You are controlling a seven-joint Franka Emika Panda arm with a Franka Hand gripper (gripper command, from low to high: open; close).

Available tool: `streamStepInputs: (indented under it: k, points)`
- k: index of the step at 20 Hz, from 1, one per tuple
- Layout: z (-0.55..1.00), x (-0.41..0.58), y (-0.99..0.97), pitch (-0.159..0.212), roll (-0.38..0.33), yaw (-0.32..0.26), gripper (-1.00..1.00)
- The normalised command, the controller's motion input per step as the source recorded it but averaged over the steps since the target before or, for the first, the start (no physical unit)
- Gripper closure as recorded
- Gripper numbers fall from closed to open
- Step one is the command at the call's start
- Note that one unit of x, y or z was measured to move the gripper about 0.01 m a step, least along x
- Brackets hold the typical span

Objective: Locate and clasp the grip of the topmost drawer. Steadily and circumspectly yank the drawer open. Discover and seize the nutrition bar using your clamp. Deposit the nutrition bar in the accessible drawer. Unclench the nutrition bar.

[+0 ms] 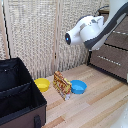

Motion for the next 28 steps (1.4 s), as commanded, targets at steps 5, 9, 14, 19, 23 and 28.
streamStepInputs:
  k: [5,9,14,19,23,28]
  points:
    - [0.37,-0.018,-0.58,-0.08,0.181,0.05,-1.0]
    - [0.35,-0.106,-0.5,-0.098,0.179,0.055,-1.0]
    - [0.17,-0.143,-0.62,-0.045,0.125,0.065,-1.0]
    - [-0.05,-0.043,-0.37,0.003,0.007,0.059,1.0]
    - [0.0,0.0,-0.1,0.0,0.009,0.001,1.0]
    - [0.0,0.06,-0.16,0.0,0.034,0.0,1.0]
